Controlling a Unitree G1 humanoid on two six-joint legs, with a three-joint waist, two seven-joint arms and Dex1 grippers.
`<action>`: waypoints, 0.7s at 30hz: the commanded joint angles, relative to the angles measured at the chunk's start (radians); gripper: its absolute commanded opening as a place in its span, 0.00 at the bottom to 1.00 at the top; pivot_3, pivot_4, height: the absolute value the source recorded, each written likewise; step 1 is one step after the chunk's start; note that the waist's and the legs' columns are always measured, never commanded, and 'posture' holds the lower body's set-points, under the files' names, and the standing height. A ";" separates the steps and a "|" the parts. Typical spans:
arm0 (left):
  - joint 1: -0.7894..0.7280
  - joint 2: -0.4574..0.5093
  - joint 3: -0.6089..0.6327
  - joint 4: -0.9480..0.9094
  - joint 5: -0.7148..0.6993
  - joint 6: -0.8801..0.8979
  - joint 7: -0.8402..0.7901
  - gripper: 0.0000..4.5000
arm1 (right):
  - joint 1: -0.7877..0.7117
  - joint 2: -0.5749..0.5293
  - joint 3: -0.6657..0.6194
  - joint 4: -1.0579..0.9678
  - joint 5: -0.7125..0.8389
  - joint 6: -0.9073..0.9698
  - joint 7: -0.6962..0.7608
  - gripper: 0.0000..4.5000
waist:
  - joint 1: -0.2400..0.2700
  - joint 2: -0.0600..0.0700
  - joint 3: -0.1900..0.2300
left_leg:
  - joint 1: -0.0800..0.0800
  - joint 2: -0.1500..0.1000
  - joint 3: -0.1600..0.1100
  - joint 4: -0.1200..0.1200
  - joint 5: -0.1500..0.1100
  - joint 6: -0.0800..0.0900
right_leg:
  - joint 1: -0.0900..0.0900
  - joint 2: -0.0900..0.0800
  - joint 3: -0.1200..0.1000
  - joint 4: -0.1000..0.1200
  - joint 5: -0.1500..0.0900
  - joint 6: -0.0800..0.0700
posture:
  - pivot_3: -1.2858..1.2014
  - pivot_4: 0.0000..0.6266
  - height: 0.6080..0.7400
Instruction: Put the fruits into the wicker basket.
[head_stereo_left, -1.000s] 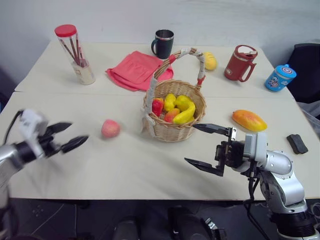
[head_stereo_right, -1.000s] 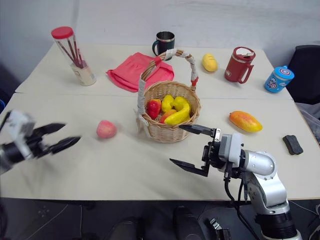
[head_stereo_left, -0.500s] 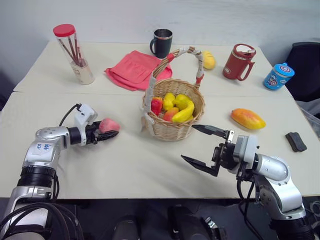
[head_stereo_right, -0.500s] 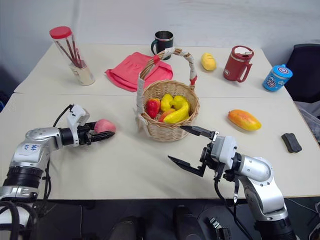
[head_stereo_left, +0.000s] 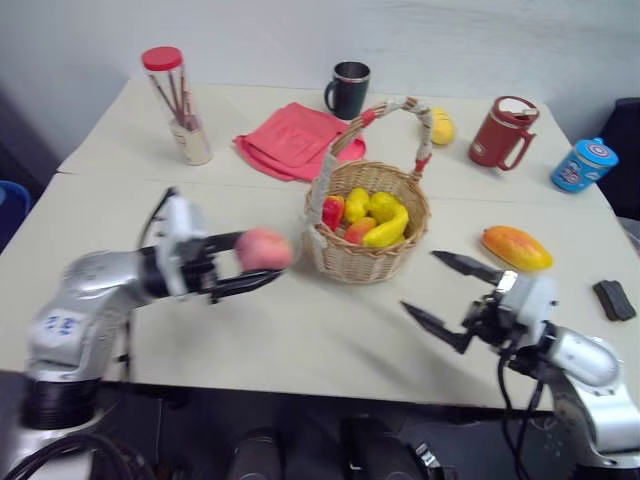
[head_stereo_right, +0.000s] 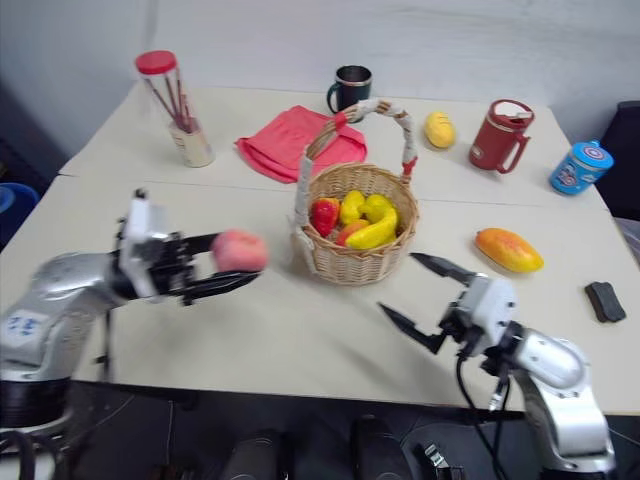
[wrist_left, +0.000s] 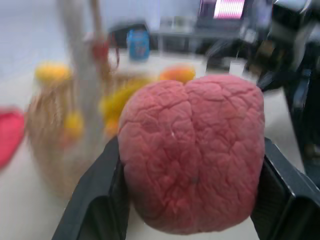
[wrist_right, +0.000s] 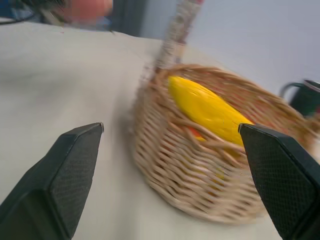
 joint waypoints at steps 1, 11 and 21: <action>-0.118 -0.126 -0.076 0.019 0.090 0.116 0.272 0.56 | 0.021 -0.009 -0.042 -0.002 0.013 -0.041 0.014 1.00 | -0.004 0.000 0.000 | 0.002 0.000 0.000 0.000 0.000 0.000 | 0.002 0.003 0.000 0.000 0.000 0.000 | 0.52 0.24 1.00; -0.286 -0.287 -0.201 0.212 0.299 0.172 0.494 0.56 | -0.043 0.070 0.008 -0.113 0.005 0.027 -0.151 1.00 | -0.026 0.002 0.001 | 0.001 0.002 -0.003 -0.003 0.006 -0.012 | -0.003 0.005 0.002 0.002 -0.001 -0.002 | 0.52 0.24 1.00; -0.245 -0.241 -0.197 0.162 0.276 0.120 0.363 1.00 | -0.022 0.059 -0.003 -0.142 0.014 0.054 -0.166 1.00 | -0.026 0.002 0.001 | 0.000 0.001 -0.001 -0.003 0.007 -0.011 | -0.004 0.005 0.003 0.002 -0.001 -0.002 | 0.52 0.24 1.00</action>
